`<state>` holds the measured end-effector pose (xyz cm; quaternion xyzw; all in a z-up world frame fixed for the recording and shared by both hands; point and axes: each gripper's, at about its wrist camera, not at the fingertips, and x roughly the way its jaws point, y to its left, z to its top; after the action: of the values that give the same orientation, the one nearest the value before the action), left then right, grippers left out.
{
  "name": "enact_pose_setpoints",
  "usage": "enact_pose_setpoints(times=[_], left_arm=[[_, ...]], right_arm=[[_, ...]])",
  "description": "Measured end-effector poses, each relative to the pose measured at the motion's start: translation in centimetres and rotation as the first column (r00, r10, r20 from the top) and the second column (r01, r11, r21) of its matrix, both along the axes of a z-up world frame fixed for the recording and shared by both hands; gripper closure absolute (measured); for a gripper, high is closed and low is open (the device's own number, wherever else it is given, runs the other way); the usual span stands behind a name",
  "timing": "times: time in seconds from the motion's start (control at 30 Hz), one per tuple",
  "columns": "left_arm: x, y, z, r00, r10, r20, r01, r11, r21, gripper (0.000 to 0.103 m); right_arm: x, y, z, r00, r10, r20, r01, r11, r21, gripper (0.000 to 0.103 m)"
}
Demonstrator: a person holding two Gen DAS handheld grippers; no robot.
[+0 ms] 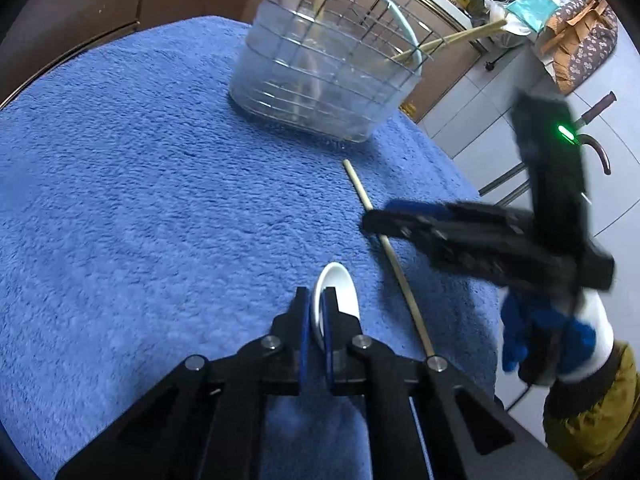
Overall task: Organize utensils
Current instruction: 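Grasp the white spoon with the left tool while the right tool grasps the chopstick, then carry the spoon and chopstick over the holder and open both tools to drop them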
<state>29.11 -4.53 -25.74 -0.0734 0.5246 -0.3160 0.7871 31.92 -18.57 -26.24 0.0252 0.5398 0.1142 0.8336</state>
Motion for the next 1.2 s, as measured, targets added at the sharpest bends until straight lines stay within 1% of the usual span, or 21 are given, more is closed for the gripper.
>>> enact_pose_setpoints(times=[0.03, 0.07, 0.1, 0.13, 0.17, 0.2, 0.27, 0.37, 0.43, 0.5, 0.67, 0.73, 0.83, 0.87, 0.93, 1.07, 1.17, 1.2], left_arm=[[-0.2, 0.2, 0.1, 1.0, 0.001, 0.001, -0.001, 1.0, -0.005, 0.098], [-0.4, 0.5, 0.2, 1.0, 0.004, 0.005, -0.004, 1.0, -0.009, 0.098], [-0.5, 0.7, 0.3, 1.0, 0.007, 0.009, -0.007, 1.0, -0.011, 0.098], [-0.7, 0.8, 0.4, 1.0, 0.01, 0.013, -0.009, 1.0, -0.012, 0.098], [-1.0, 1.1, 0.6, 1.0, 0.015, 0.016, -0.015, 1.0, -0.018, 0.098], [-1.2, 1.3, 0.7, 1.0, 0.02, 0.016, -0.019, 1.0, -0.024, 0.098], [-1.7, 1.9, 1.1, 0.999, 0.03, 0.02, -0.029, 0.999, -0.035, 0.098], [-2.8, 3.0, 1.9, 0.998, 0.045, 0.036, -0.043, 0.998, -0.039, 0.098], [-3.4, 3.3, 2.5, 0.997, 0.058, 0.051, -0.056, 0.998, -0.034, 0.098], [-3.9, 2.8, 3.5, 0.995, 0.071, 0.071, -0.07, 0.997, -0.022, 0.098], [-5.7, 4.2, 5.1, 0.986, 0.112, 0.12, -0.112, 0.994, -0.01, 0.098], [-6.4, 4.2, 5.7, 0.983, 0.123, 0.138, -0.124, 0.992, -0.005, 0.098], [-7.6, 4.5, 7.1, 0.974, 0.138, 0.182, -0.141, 0.99, 0.006, 0.098], [-7.7, 4.5, 7.5, 0.97, 0.14, 0.197, -0.145, 0.989, 0.008, 0.098], [-8.4, 4.6, 8.7, 0.961, 0.146, 0.233, -0.153, 0.988, 0.011, 0.098], [-8.8, 4.6, 11.0, 0.939, 0.163, 0.302, -0.174, 0.985, 0.009, 0.098], [-8.5, 4.6, 12.8, 0.921, 0.184, 0.343, -0.194, 0.981, -0.008, 0.098], [-8.2, 4.5, 13.6, 0.912, 0.195, 0.362, -0.203, 0.979, -0.016, 0.098]], right_arm=[[0.4, 0.2, 0.0, 1.0, 0.0, -0.011, -0.001, 1.0, -0.019, 0.072], [0.7, 0.4, 0.0, 1.0, 0.001, -0.017, -0.001, 0.999, -0.036, 0.076], [0.9, 0.8, 0.0, 1.0, 0.002, -0.023, -0.004, 0.997, -0.071, 0.081], [1.0, 1.0, 0.0, 1.0, 0.008, -0.025, -0.011, 0.995, -0.095, 0.082], [0.9, 1.3, 0.0, 0.999, 0.016, -0.029, -0.019, 0.993, -0.113, 0.086], [0.7, 1.3, 0.1, 0.999, 0.019, -0.035, -0.023, 0.992, -0.125, 0.094], [0.1, 1.3, 0.4, 0.999, 0.027, -0.036, -0.031, 0.994, -0.11, 0.096], [-1.4, 1.0, 1.2, 0.999, 0.029, -0.016, -0.03, 0.996, -0.087, 0.097], [-2.7, 0.6, 2.2, 0.999, 0.035, 0.009, -0.034, 0.997, -0.067, 0.097], [-4.2, 0.4, 3.6, 0.998, 0.042, 0.045, -0.041, 0.998, -0.043, 0.097], [-8.4, 0.0, 7.0, 0.984, 0.075, 0.162, -0.079, 0.997, 0.017, 0.097], [-10.1, -0.2, 8.2, 0.974, 0.088, 0.207, -0.1, 0.994, 0.045, 0.097], [-12.4, -0.5, 9.8, 0.96, 0.076, 0.269, -0.096, 0.993, 0.063, 0.097], [-12.4, -1.0, 10.5, 0.955, 0.066, 0.29, -0.091, 0.993, 0.075, 0.097], [-13.2, -0.4, 11.4, 0.942, 0.05, 0.332, -0.087, 0.992, 0.096, 0.097], [-13.8, 0.3, 14.5, 0.903, 0.018, 0.43, -0.079, 0.989, 0.125, 0.097], [-13.8, 0.6, 17.5, 0.862, 0.002, 0.508, -0.081, 0.988, 0.134, 0.097], [-13.7, 0.7, 18.8, 0.841, -0.002, 0.542, -0.082, 0.988, 0.132, 0.097]])
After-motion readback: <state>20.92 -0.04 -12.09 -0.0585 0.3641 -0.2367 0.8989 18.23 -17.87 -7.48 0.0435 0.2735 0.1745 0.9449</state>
